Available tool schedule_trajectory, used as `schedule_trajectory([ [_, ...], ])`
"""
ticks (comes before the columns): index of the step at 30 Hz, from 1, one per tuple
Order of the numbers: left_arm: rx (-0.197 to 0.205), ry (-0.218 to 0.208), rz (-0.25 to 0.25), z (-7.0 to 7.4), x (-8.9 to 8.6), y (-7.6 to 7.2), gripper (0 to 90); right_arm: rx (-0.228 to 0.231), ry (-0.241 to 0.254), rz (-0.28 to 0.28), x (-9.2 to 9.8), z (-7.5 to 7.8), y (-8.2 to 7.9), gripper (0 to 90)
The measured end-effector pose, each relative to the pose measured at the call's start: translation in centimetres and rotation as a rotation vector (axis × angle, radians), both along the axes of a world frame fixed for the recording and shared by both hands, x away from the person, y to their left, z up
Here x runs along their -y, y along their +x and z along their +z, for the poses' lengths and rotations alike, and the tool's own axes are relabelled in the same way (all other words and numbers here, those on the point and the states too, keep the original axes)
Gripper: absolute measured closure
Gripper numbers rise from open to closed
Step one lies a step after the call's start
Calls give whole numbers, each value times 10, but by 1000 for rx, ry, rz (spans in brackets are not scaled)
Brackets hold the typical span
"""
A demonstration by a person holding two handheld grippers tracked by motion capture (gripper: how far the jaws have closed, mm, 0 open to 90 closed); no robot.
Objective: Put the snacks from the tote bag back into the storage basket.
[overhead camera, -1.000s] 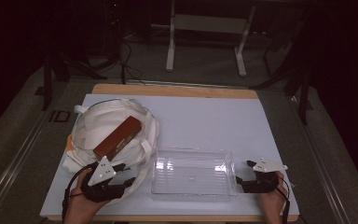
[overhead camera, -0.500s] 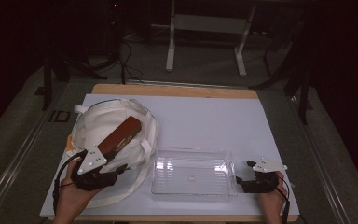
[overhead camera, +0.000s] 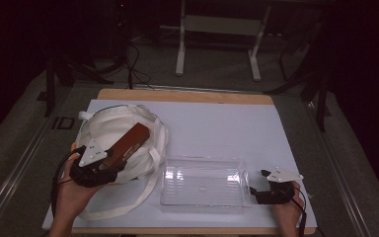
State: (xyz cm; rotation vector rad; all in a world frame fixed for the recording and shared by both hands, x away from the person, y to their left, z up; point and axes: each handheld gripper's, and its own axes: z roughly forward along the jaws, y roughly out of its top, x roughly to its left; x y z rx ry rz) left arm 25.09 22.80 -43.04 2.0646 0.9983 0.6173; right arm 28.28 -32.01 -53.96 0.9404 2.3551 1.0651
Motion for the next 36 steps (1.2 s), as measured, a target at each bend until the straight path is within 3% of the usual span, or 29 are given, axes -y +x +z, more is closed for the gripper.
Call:
schedule_trajectory([
  [11,-51,47,31,-7,-5,19,403,-2,-5,1,0,0,0,156],
  [22,-103,63,48,-17,-7,35,383,0,-7,3,0,0,0,156],
  [28,-148,93,56,-25,-7,47,371,0,-9,4,0,0,-1,156],
  [36,-187,107,87,-35,-12,54,348,0,-9,6,-1,0,-1,156],
])
